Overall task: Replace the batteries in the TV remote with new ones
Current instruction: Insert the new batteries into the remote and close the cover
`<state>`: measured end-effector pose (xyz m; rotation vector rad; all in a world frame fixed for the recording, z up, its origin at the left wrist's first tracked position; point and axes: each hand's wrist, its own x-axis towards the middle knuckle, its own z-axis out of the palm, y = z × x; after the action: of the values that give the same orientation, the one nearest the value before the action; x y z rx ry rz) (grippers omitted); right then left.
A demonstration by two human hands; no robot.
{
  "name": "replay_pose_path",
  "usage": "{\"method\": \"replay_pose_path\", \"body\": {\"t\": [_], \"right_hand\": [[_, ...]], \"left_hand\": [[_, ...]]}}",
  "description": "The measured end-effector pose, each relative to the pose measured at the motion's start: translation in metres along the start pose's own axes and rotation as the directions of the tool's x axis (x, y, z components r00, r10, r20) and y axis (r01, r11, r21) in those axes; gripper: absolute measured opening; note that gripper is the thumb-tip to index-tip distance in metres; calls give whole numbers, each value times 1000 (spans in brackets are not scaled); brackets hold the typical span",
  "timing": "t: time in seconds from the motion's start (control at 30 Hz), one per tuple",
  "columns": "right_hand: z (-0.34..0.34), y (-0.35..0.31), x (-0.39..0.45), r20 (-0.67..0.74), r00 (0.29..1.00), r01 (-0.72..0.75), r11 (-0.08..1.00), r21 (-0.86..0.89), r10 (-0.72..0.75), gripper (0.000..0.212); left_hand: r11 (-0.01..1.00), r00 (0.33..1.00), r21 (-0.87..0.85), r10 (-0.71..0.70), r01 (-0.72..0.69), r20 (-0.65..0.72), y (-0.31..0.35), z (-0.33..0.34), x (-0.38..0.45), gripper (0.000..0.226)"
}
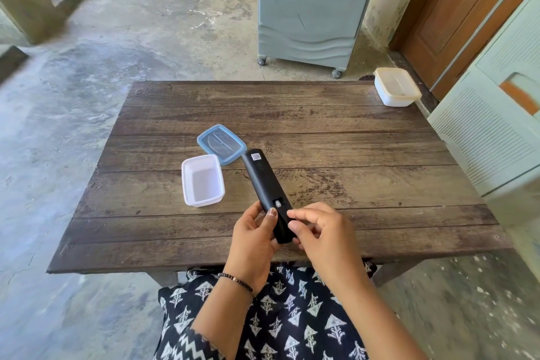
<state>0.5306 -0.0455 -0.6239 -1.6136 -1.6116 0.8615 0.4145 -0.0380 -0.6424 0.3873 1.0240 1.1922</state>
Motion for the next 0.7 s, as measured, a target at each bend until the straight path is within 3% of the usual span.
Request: {"method": "replay_pose_path", "body": {"t": [0.17, 0.57, 0.7], "right_hand": [[0, -4, -4, -14, 996, 87, 989, -123, -89, 31], [5, -7, -11, -44, 988, 129, 959, -252, -145, 28], [6, -10, -11, -60, 988, 124, 954, -275, -145, 27]], "left_hand": [[1000, 1000, -3, 3, -3, 7, 1, 0, 2, 20], [999, 999, -33, 19, -18, 47, 3, 2, -3, 19], [998, 998, 46, 42, -44, 46, 2, 3, -2, 20]]}}
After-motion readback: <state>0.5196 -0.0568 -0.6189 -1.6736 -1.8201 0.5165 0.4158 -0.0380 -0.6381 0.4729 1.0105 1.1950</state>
